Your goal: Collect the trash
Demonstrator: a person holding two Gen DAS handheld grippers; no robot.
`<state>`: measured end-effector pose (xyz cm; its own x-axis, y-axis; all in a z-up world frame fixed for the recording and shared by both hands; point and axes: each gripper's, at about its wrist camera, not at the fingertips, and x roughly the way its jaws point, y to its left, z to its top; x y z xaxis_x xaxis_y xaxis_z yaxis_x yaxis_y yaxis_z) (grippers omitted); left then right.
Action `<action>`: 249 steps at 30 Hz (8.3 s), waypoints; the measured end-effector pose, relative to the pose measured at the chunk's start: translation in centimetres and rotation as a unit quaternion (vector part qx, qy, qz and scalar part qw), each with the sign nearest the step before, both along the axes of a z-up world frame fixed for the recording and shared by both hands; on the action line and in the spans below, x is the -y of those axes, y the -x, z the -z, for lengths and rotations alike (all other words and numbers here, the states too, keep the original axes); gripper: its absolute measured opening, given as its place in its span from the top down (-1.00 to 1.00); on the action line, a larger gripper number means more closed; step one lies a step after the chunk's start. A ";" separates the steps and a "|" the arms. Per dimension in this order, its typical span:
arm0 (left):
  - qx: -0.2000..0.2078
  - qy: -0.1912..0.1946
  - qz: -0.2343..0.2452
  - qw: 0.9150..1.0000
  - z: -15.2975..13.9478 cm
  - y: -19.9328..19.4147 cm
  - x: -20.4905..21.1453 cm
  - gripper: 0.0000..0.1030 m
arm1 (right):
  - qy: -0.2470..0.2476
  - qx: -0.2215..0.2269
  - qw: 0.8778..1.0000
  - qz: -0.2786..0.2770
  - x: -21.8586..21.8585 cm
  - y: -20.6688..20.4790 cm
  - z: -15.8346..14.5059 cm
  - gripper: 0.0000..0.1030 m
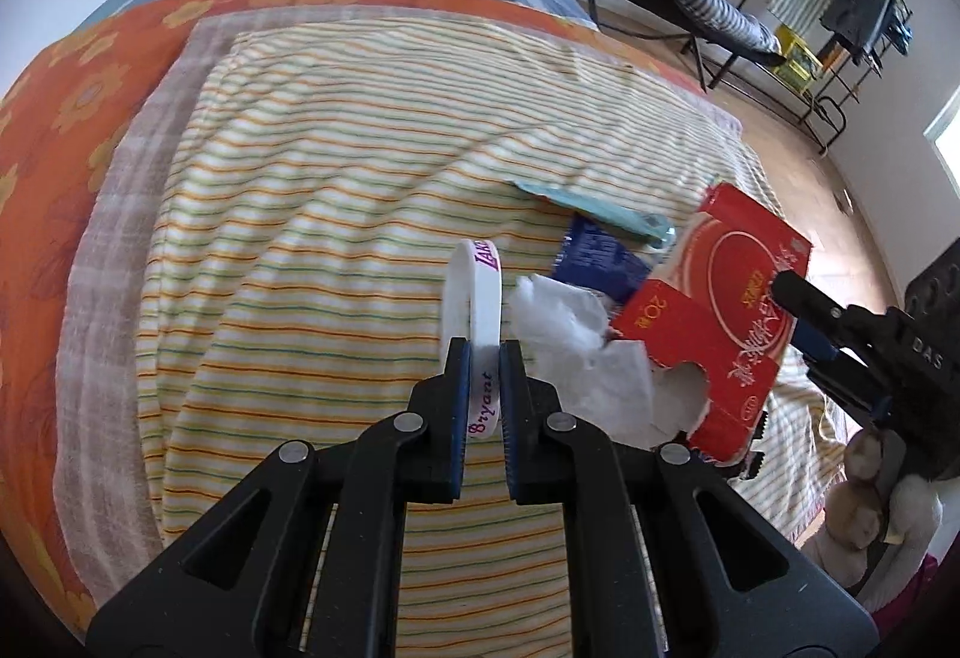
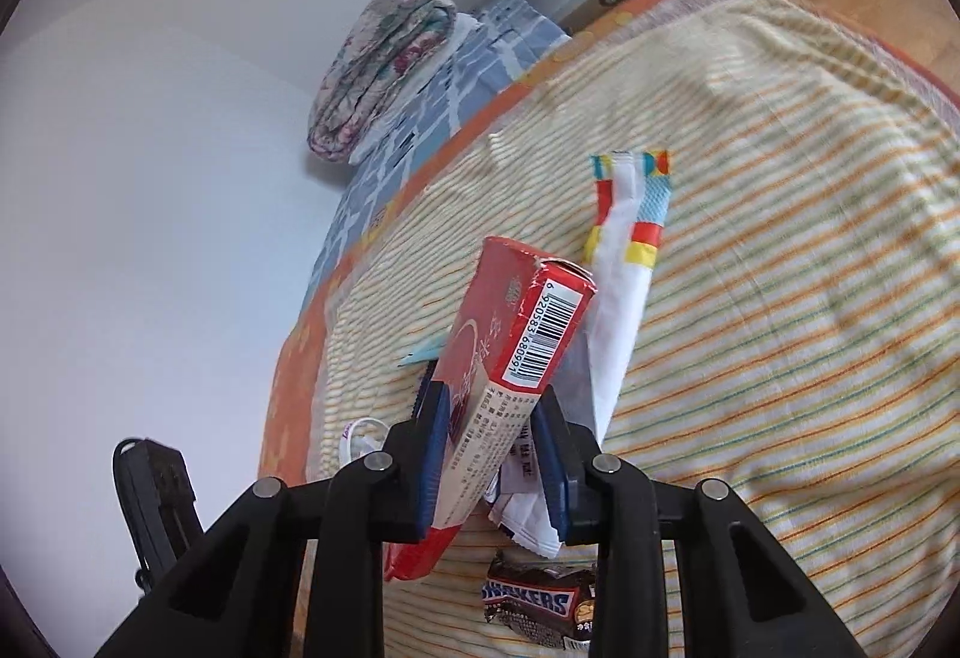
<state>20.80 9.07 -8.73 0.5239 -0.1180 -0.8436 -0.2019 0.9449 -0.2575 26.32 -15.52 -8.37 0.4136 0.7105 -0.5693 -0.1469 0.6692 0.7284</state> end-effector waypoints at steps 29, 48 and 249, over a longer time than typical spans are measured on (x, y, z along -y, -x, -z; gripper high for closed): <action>0.011 0.007 -0.010 1.000 -1.0 1.5 -1.5 0.86 | 0.110 0.111 0.986 -0.066 -5.1 3.4 -5.8 0.68; 0.058 0.026 0.005 0.998 -6.0 7.7 -0.9 0.87 | 0.180 0.203 0.957 -0.103 -4.3 12.3 -11.0 0.68; -0.004 0.005 0.047 0.999 -2.1 3.6 4.8 0.68 | 0.263 0.086 0.952 -0.129 -2.8 12.0 -0.9 0.34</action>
